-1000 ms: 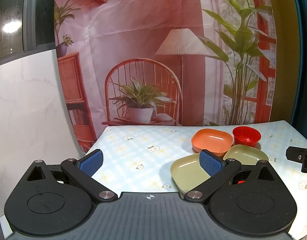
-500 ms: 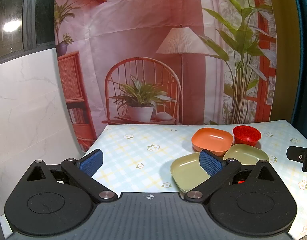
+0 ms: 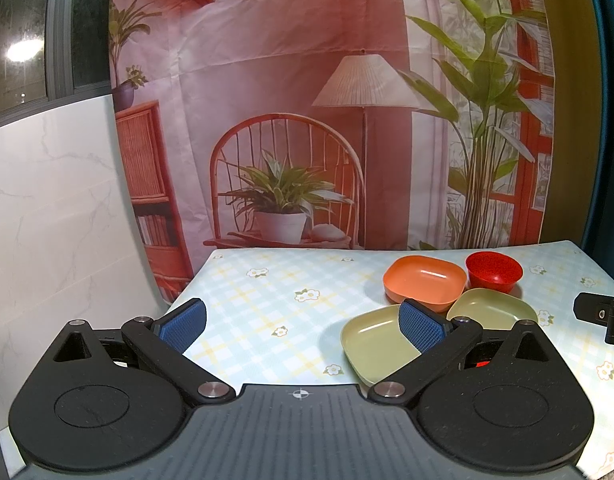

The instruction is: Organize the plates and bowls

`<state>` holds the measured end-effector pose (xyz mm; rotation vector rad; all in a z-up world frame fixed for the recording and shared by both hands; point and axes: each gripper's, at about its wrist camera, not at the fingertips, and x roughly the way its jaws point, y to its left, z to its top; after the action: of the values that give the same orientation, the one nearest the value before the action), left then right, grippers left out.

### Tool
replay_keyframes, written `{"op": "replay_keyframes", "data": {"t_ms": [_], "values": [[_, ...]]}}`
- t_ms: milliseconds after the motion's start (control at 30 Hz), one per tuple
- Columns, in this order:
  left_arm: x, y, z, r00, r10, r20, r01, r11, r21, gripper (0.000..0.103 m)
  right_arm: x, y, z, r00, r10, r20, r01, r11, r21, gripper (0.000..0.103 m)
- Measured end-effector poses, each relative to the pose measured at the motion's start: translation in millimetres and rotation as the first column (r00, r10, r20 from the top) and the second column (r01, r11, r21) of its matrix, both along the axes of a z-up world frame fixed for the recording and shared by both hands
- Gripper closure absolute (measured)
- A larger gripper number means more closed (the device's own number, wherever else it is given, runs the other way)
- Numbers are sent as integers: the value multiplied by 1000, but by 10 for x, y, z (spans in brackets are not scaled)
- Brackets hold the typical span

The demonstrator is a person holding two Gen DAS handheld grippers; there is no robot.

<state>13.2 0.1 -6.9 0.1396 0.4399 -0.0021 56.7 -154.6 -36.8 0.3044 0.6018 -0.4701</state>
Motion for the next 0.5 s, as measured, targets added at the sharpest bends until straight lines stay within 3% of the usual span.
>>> {"op": "replay_keyframes", "data": {"t_ms": [500], "values": [[2, -3, 6, 1000, 6, 6, -6, 1000, -11, 0, 0, 1, 9, 1000, 2, 3, -2, 1000, 1, 0]]}}
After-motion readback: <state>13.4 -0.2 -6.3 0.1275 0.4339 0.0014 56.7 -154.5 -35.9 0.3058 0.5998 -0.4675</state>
